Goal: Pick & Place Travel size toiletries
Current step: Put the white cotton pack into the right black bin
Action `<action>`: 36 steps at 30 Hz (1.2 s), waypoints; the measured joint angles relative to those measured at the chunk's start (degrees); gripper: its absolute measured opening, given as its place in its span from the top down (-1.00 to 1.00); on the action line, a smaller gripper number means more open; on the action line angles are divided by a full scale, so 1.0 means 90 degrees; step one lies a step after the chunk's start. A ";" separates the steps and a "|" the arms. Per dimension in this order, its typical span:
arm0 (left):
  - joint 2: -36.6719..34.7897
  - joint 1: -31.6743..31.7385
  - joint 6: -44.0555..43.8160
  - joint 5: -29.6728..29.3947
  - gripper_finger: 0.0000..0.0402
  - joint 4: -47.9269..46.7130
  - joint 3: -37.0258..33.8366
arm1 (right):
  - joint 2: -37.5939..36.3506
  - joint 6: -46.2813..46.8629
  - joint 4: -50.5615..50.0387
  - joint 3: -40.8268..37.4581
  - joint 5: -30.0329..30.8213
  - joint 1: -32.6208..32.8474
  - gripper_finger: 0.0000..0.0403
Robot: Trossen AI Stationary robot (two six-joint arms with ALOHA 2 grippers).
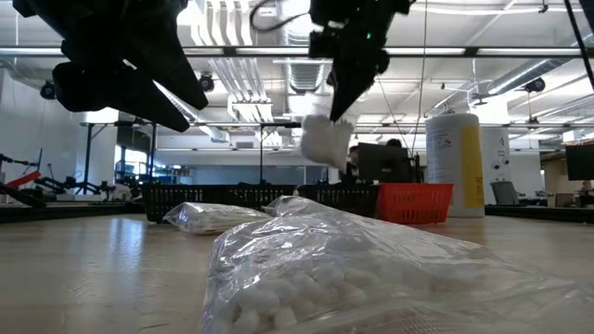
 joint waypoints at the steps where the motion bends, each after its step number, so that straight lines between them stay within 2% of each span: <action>1: 0.0001 0.0000 0.0000 -0.0002 -0.01 0.0001 0.0000 | 0.0114 -0.0044 0.0026 0.0000 0.0000 -0.0060 0.96; 7: 0.0000 0.0000 -0.0021 -0.0014 -0.01 0.0034 0.0000 | 0.0827 -0.0481 0.0125 -0.0004 0.0045 -0.0382 0.96; 11: 0.0001 0.0000 -0.0166 -0.0019 -0.01 0.0077 0.0000 | 0.1139 -0.1069 0.0232 0.0116 0.0622 -0.0427 0.96; 16: 0.0000 0.0000 -0.0256 -0.0022 -0.01 0.0088 0.0000 | 0.1410 -0.1538 0.0237 0.0409 0.0943 -0.0483 0.96; 27: 0.0000 0.0000 -0.0289 -0.0043 -0.01 0.0100 0.0000 | 0.1628 -0.1314 0.0095 0.0482 0.0690 -0.0639 0.95; 31: 0.0001 0.0000 -0.0271 -0.0047 -0.01 0.0100 0.0000 | 0.1625 -0.1217 -0.0015 0.0464 0.0658 -0.0678 0.84; 36: 0.0000 0.0000 -0.0270 -0.0049 -0.01 0.0097 0.0000 | 0.1619 -0.1165 0.0003 0.0462 0.0685 -0.0706 0.54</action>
